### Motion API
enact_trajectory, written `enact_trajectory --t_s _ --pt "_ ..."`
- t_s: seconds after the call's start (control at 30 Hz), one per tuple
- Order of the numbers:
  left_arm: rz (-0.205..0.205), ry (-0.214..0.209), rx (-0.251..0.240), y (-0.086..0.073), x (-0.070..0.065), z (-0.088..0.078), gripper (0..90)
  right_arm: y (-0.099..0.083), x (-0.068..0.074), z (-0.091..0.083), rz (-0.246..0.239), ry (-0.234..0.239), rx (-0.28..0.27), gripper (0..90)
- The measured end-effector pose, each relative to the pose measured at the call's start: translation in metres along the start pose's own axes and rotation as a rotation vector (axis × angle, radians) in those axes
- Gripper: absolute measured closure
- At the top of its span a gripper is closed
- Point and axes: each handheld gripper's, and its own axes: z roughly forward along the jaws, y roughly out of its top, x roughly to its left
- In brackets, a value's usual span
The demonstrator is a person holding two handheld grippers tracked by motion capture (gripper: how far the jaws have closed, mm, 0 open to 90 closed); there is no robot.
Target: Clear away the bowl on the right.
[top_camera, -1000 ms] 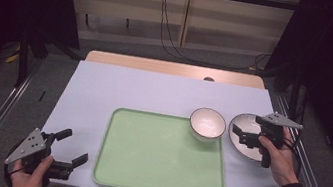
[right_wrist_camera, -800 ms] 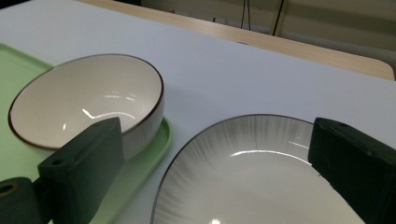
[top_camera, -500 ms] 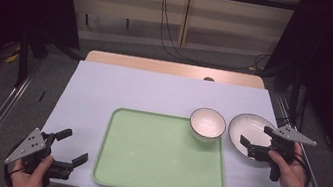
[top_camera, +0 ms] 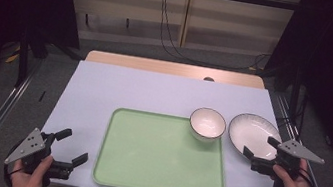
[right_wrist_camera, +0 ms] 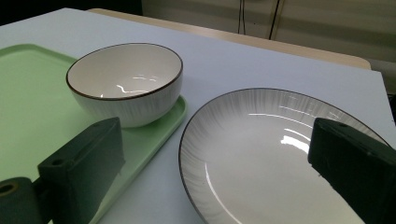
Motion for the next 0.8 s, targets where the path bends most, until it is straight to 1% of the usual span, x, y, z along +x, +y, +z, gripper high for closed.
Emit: enact_trajectory --t_s 0.03,0.07,0.1,0.17,0.3,0.33,0.37,0.43,0.5,0.53,0.6,0.67,0.7,0.73,0.77,0.8 --pt "-0.002 -0.001 -0.002 0.0 0.0 0.0 1.3 -0.002 0.002 -0.003 -0.002 -0.008 0.004 2.8" --pt "0.0 -0.003 -0.003 0.0 0.0 0.0 1.3 -0.006 0.003 -0.007 0.004 -0.002 0.005 2.8" --pt "0.0 -0.003 -0.003 0.0 0.0 0.0 1.3 -0.006 0.003 -0.007 0.004 -0.002 0.005 2.8" --pt "-0.004 0.002 -0.006 0.0 0.0 0.0 1.3 -0.008 0.004 -0.012 0.008 -0.004 0.001 2.8" --pt "-0.006 0.001 -0.005 0.0 0.0 0.0 1.3 -0.009 0.005 -0.019 0.017 -0.009 -0.018 3.5" --pt "-0.008 -0.003 -0.003 0.0 0.0 0.0 1.3 -0.01 0.008 -0.025 0.026 -0.015 -0.03 3.4" --pt "-0.007 -0.003 0.0 0.0 0.0 0.0 1.3 -0.01 0.008 -0.025 0.026 -0.015 -0.03 3.4" --pt "-0.009 -0.004 -0.007 0.0 0.0 -0.001 1.3 -0.012 0.01 -0.032 0.021 -0.013 -0.038 3.4" --pt "-0.01 -0.001 -0.008 0.0 0.001 -0.001 1.3 -0.013 0.011 -0.033 0.021 -0.015 -0.036 3.4" --pt "-0.009 -0.001 -0.009 0.0 0.001 -0.001 1.3 -0.016 0.011 -0.038 0.017 -0.018 -0.029 3.1" --pt "-0.01 -0.002 -0.008 0.0 0.001 -0.001 1.3 -0.018 0.011 -0.041 0.018 -0.027 -0.021 3.1" --pt "-0.012 0.003 -0.007 0.0 0.001 -0.001 1.3 -0.019 0.011 -0.042 0.023 -0.03 -0.018 3.0" --pt "-0.017 0.002 -0.012 0.0 0.001 -0.001 1.3 -0.021 0.01 -0.044 0.027 -0.027 -0.017 3.0" --pt "-0.014 0.0 -0.012 0.0 0.001 -0.001 1.3 -0.025 0.011 -0.047 0.018 -0.024 -0.009 3.1" --pt "-0.012 0.003 -0.007 0.0 0.001 -0.001 1.3 -0.026 0.011 -0.048 0.012 -0.025 -0.013 3.2" --pt "-0.013 0.002 -0.009 0.0 0.001 -0.001 1.3 -0.027 0.011 -0.05 0.023 -0.019 -0.007 4.4"
